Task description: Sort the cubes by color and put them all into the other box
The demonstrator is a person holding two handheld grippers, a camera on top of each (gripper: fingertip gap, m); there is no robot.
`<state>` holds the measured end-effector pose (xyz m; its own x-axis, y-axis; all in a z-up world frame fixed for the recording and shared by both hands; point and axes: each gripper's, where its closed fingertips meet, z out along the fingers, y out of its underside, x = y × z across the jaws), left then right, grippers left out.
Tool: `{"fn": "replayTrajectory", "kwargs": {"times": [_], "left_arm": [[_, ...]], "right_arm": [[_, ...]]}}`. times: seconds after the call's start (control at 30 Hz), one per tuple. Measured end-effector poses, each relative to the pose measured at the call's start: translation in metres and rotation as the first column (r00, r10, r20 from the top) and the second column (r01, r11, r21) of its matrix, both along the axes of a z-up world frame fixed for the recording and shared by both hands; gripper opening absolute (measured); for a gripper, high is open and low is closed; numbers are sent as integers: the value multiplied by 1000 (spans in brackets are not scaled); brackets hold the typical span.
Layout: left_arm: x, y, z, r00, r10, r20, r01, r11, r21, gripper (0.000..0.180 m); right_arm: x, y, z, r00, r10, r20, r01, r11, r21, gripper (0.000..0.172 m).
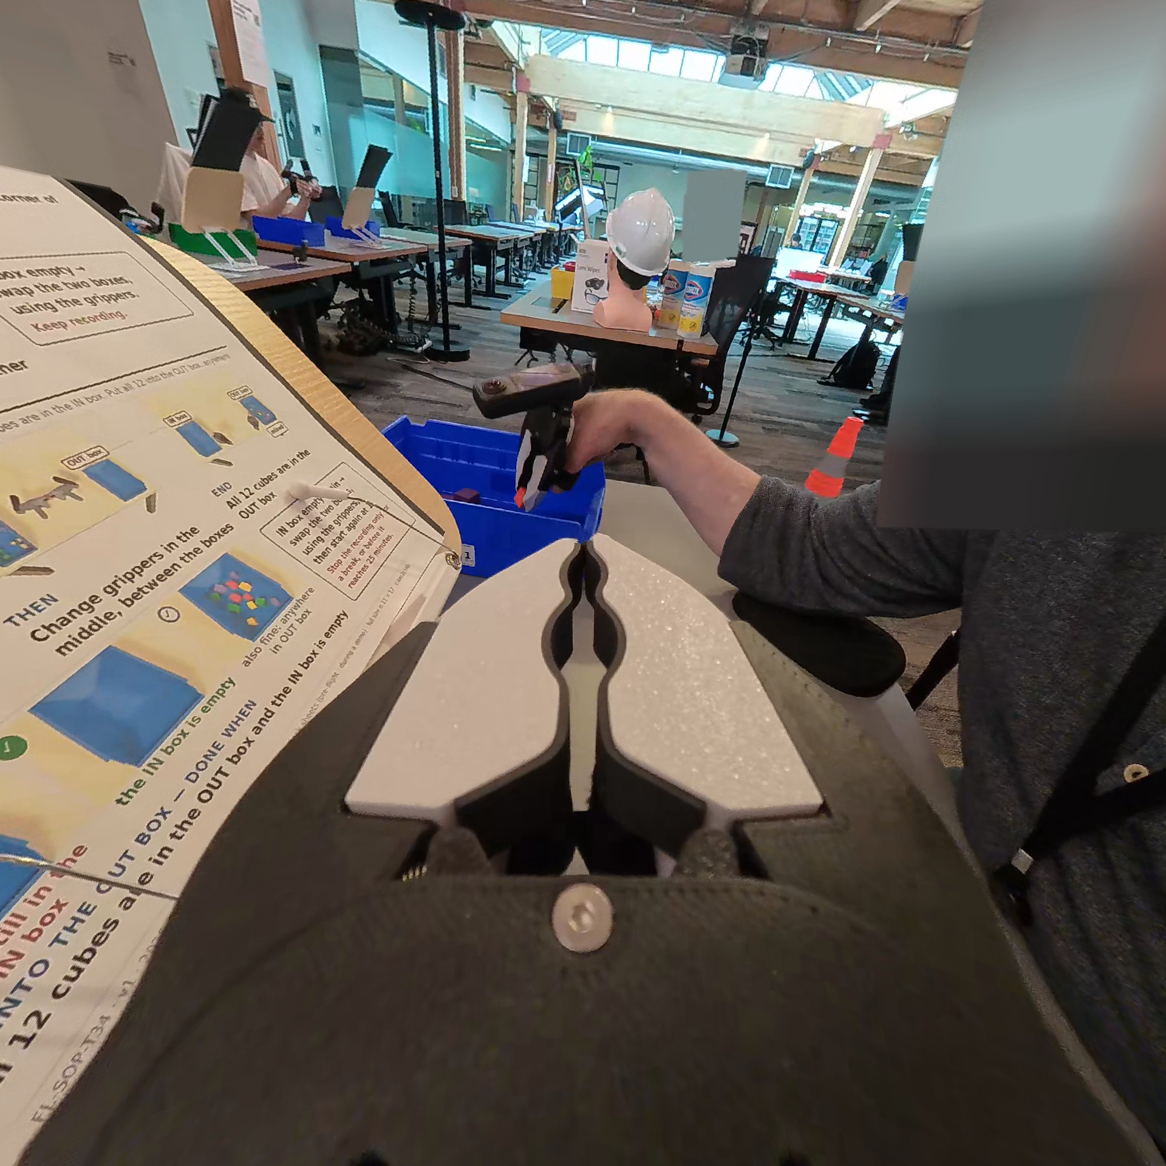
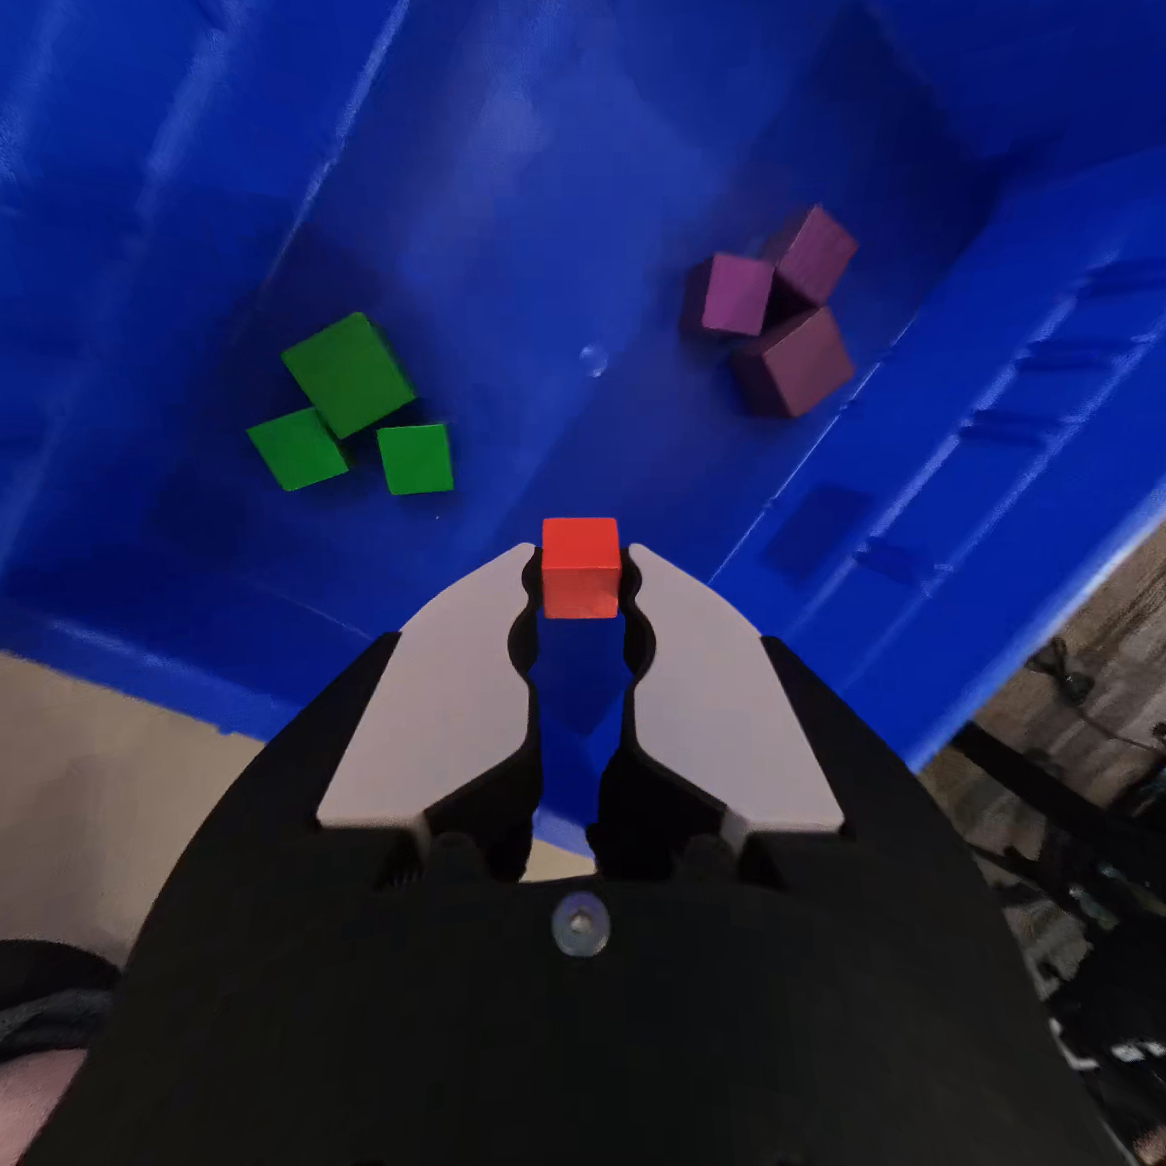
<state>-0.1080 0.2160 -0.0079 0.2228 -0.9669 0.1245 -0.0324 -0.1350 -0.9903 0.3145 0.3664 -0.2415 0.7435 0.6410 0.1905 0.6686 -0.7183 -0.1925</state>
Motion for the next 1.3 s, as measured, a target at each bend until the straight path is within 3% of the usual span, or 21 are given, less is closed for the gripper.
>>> {"fn": "replayTrajectory", "kwargs": {"times": [0.1,0.4,0.47,0.53,0.63,0.77,0.87,0.93,1.0,1.1,1.13,1.3], "left_arm": [[-1,1,0,1000,3,-1,-3,1000,0,0],[-1,2,-4,1000,3,-16,-3,1000,-7,0],[-2,2,-4,1000,5,-21,-5,1000,-9,0],[-4,5,-4,999,26,-30,-26,1000,-7,0],[-12,9,-5,996,67,-67,-67,998,-3,0],[-49,23,1,960,237,-151,-231,971,57,7],[-96,36,2,879,411,-241,-399,912,97,20],[-134,43,-1,795,525,-305,-516,849,115,23],[-184,54,-17,635,646,-422,-652,742,155,27],[-261,62,-61,369,686,-627,-789,588,179,32],[-282,62,-76,309,671,-674,-816,551,175,34],[-348,62,-145,277,550,-788,-895,446,-3,37]], "right_arm": [[11,2,-21,998,-61,31,63,996,-57,23],[26,4,-40,986,-149,80,157,983,-94,24],[21,6,-38,987,-151,48,155,984,-91,26],[20,5,-36,986,-155,55,160,983,-89,47],[23,6,-29,984,-165,73,170,983,-69,45],[10,9,6,991,-129,30,128,991,31,38],[1,11,38,994,-103,24,99,986,137,38],[-10,12,54,997,-73,-1,72,979,191,37],[-15,12,66,998,-61,16,56,971,232,37],[-34,11,77,1000,-1,-20,6,964,268,37],[-35,12,79,1000,-1,-8,3,961,277,37],[-44,10,80,999,37,1,-35,960,276,37]]}}
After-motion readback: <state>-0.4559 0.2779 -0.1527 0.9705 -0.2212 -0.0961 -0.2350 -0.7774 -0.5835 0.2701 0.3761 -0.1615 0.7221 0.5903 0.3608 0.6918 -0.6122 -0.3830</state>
